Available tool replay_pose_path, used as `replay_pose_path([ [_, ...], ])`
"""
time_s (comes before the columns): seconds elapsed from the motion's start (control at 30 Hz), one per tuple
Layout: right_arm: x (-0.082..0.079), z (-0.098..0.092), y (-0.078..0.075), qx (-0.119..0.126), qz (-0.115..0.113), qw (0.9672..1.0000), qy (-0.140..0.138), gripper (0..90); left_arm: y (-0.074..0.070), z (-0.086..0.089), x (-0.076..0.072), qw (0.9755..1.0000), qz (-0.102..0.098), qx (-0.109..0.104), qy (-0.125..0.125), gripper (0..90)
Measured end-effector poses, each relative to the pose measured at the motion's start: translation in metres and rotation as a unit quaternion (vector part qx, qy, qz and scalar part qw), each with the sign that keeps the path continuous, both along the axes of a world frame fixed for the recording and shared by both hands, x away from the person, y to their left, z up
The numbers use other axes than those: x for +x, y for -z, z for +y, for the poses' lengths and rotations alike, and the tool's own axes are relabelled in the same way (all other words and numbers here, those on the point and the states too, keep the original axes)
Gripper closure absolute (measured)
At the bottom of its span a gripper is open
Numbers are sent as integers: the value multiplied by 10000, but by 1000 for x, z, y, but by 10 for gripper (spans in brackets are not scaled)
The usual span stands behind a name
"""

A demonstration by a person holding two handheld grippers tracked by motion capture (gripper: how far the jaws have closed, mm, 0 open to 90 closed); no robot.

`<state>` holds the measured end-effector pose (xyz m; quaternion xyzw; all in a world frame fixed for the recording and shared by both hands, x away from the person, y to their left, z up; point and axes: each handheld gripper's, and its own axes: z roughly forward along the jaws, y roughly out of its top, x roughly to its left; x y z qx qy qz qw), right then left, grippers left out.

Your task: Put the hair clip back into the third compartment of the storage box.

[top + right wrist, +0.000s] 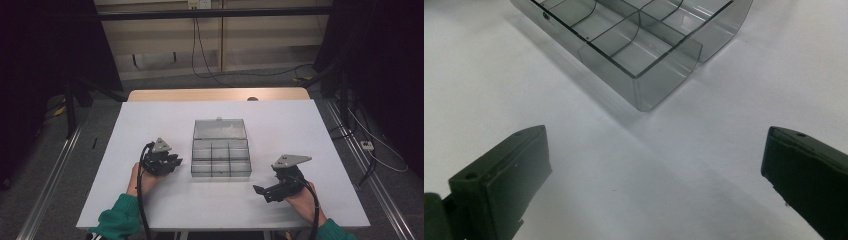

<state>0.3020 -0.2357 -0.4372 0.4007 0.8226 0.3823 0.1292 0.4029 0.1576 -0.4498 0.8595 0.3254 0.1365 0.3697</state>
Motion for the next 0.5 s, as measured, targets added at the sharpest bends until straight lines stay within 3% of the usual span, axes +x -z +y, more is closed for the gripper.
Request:
replay_pose_path([
  [0.1,0,0,0,-38,-9,10000,-2,0,3,-3,-1,9999,-18,100,-44,776],
  [0.13,0,0,0,-46,-16,10000,-8,0,4,-2,0,10000,18,42,13,783],
  [0.2,0,0,0,-61,-21,10000,-19,0,4,-2,-1,10000,63,21,-24,782],
  [0.3,-1,1,0,-57,-6,10000,-33,0,5,-2,-3,9999,-25,70,-92,781],
  [0.5,-1,2,0,-84,-7,10000,-36,0,7,-1,-1,10000,33,47,-42,747],
])
